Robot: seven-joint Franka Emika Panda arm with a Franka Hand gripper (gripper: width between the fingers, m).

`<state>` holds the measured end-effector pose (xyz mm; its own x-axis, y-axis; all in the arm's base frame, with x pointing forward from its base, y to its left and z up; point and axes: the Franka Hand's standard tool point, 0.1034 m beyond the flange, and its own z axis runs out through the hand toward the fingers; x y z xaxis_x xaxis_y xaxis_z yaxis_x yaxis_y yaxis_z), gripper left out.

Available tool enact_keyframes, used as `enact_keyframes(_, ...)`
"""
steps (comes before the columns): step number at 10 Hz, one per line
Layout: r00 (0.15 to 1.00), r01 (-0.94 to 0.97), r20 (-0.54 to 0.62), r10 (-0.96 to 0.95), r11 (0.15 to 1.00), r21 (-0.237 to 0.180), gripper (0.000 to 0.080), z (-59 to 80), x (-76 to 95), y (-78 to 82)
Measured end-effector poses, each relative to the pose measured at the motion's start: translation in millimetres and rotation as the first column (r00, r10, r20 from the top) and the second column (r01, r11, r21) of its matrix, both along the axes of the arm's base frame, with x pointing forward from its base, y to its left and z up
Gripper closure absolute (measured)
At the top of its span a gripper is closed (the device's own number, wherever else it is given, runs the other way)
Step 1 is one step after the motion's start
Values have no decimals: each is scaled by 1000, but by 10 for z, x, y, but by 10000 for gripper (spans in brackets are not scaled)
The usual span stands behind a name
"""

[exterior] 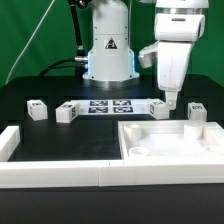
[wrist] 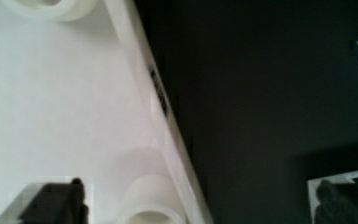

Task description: Assemble one leg

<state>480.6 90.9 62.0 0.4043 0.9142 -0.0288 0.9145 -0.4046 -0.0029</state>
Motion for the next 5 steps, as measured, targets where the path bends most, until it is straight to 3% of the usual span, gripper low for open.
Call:
enact_keyframes(2,960,279,13,-280,960,37,150,-54,-79,14)
enact_keyframes(4,842,539,6,-540,841,52,150,-60,-145,164)
enact_keyframes(5,737,676,-19,-676,735,61,150,-74,-152,196)
